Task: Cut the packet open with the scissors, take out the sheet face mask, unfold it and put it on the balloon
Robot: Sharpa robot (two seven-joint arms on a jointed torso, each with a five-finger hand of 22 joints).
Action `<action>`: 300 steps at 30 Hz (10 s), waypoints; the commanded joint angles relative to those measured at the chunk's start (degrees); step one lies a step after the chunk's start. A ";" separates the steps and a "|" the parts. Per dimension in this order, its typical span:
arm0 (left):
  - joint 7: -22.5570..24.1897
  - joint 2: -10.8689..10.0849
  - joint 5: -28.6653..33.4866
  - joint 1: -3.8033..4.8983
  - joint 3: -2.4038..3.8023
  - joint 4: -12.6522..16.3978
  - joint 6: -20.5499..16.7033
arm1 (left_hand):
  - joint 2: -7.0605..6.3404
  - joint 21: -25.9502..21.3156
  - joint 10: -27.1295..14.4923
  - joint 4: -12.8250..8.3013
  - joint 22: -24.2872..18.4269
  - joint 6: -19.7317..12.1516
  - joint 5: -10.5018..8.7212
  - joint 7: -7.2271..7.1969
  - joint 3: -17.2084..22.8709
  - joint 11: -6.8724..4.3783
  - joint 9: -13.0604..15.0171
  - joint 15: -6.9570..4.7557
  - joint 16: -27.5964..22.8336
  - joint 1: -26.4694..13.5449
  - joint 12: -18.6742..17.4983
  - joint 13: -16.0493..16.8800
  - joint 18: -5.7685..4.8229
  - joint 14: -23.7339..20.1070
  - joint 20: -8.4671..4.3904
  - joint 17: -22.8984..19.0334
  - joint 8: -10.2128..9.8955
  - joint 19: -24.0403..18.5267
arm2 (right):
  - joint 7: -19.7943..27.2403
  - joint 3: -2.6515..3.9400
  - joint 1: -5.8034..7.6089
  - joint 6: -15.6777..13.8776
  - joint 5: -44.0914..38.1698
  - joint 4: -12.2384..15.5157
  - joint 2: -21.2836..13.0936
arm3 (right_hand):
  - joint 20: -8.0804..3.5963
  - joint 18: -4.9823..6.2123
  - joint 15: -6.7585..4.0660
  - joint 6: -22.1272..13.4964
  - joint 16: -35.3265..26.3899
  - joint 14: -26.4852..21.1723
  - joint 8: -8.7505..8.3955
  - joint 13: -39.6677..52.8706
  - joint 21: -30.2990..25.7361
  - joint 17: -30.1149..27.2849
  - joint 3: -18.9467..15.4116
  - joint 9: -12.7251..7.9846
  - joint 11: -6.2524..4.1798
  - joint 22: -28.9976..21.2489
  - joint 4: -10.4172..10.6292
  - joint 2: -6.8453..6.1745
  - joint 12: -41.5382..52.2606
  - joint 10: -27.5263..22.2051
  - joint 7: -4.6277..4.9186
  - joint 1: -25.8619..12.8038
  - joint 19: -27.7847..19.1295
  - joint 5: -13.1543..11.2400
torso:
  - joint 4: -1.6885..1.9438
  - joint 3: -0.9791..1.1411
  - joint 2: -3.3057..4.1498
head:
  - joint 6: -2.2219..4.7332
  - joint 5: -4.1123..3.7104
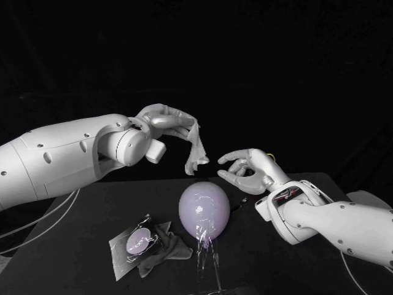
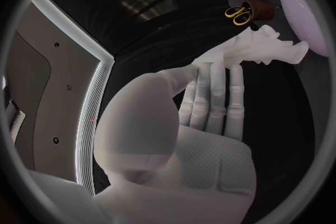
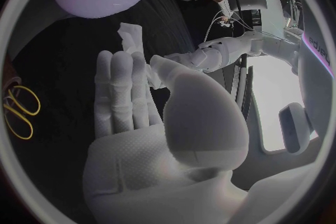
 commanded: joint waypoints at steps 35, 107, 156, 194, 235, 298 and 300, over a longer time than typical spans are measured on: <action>-0.72 0.23 1.38 -0.14 -0.06 0.66 -1.89 | -0.45 1.77 0.32 -0.53 1.14 0.87 0.16 0.05 1.63 -0.16 10.65 -0.09 -0.57 -1.50 0.34 0.22 0.50 0.56 0.05 0.22 0.17 -1.10 | -11.36 0.57 0.14 -8.88 -17.19 -10.77 10.10 | -0.66 0.11 -0.20 1.19 29.76 7.36 1.23 44.11 12.07 31.07 -0.83 0.72 0.07 12.99 -0.30 2.19 44.73 1.04 -0.33 0.90 -1.72 -1.98 | 0.03 -0.04 -0.01 | -0.52 0.13; -0.62 -0.22 2.33 -0.17 -0.06 2.47 -0.77 | -0.64 2.37 0.39 -0.84 1.56 1.02 0.17 0.04 2.04 -0.20 10.75 -0.14 -0.60 -1.77 0.41 0.29 0.56 0.72 0.02 0.28 0.15 -1.24 | -12.07 0.97 0.30 -9.07 -14.57 -19.52 16.82 | -0.23 0.29 -0.02 1.26 31.69 7.45 4.24 47.04 13.78 32.70 -2.34 2.23 0.00 15.96 1.01 3.06 48.00 1.62 -0.69 -1.05 -3.70 -6.81 | -0.02 -0.02 -0.04 | -0.38 -0.16; -0.50 -0.26 2.01 -0.29 -0.18 0.32 -1.06 | -0.73 2.93 0.34 -1.14 1.96 1.06 0.16 0.04 2.42 -0.18 10.80 -0.15 -0.76 -1.93 0.40 0.33 0.56 0.66 -0.01 0.29 0.05 -1.45 | -6.55 1.40 3.26 -9.53 -13.86 -14.73 11.76 | -1.90 -1.03 -1.71 0.34 35.71 11.02 14.90 53.87 23.88 40.52 12.15 8.26 -1.86 23.96 -2.83 10.16 56.36 6.53 -2.70 0.78 0.42 -7.34 | -0.10 0.02 -0.09 | -0.09 -0.84; 3.72 -0.38 -5.84 -1.05 -1.02 -0.95 -0.84 | -0.31 3.99 -10.22 -1.29 3.49 0.05 0.12 -0.58 1.63 -0.30 11.18 1.64 -3.02 -3.90 18.91 12.01 0.40 -8.24 2.58 1.41 1.00 -6.54 | -23.20 1.46 12.83 16.77 -27.05 -11.66 8.66 | -1.86 -1.68 -1.90 0.70 36.81 12.21 15.63 55.65 27.30 43.62 12.67 8.48 -2.15 26.12 -3.84 8.82 58.40 7.79 -3.03 -0.29 2.32 -7.34 | -0.04 0.00 -0.03 | 0.22 -1.19; 11.55 2.13 -20.59 -5.09 -1.70 -4.63 -4.98 | -4.30 -2.22 -17.52 0.92 -0.57 -8.23 0.12 2.09 -3.11 3.93 2.48 4.80 -3.90 -1.15 12.57 2.93 -0.14 -12.54 4.02 1.40 -5.92 -9.21 | -25.49 2.03 15.65 17.54 -6.03 -7.66 7.48 | -2.02 -1.84 -2.25 1.56 37.42 12.91 15.91 57.00 28.89 45.38 13.67 8.37 -2.51 27.18 -4.91 8.49 59.94 8.79 -3.39 -0.65 3.47 -7.33 | -0.01 0.02 -0.04 | 0.58 -1.87; 16.07 4.33 -29.74 -11.12 -1.10 -0.17 -16.50 | 2.84 -12.30 -21.60 15.89 -9.71 -11.37 -0.01 3.43 -43.07 4.21 -0.43 4.71 -0.83 5.52 18.37 0.03 0.71 -11.06 3.77 1.68 1.31 0.01 | -23.82 2.01 15.52 14.74 -3.62 -4.24 7.95 | -2.22 -1.92 -2.42 2.04 37.68 13.21 15.99 57.57 29.70 46.17 14.55 8.24 -2.66 27.75 -5.64 8.41 60.55 9.21 -3.53 -1.13 4.12 -7.27 | -0.05 -0.03 -0.03 | 1.02 -2.07; 16.34 4.21 -29.22 -11.12 -1.09 -0.17 -16.82 | 5.06 -12.31 -21.02 15.77 -9.80 -10.77 0.00 2.90 -41.75 3.78 -0.76 4.32 -0.62 7.53 18.38 -0.18 0.75 -10.58 3.70 1.71 1.49 0.40 | -23.83 2.01 15.51 14.74 -3.62 -4.24 7.89 | -2.22 -1.92 -2.42 2.04 37.68 13.21 15.99 57.57 29.70 46.17 14.55 8.24 -2.66 27.75 -5.64 8.41 60.55 9.21 -3.53 -1.13 4.12 -7.27 | -0.01 -0.01 -0.02 | 0.97 -2.06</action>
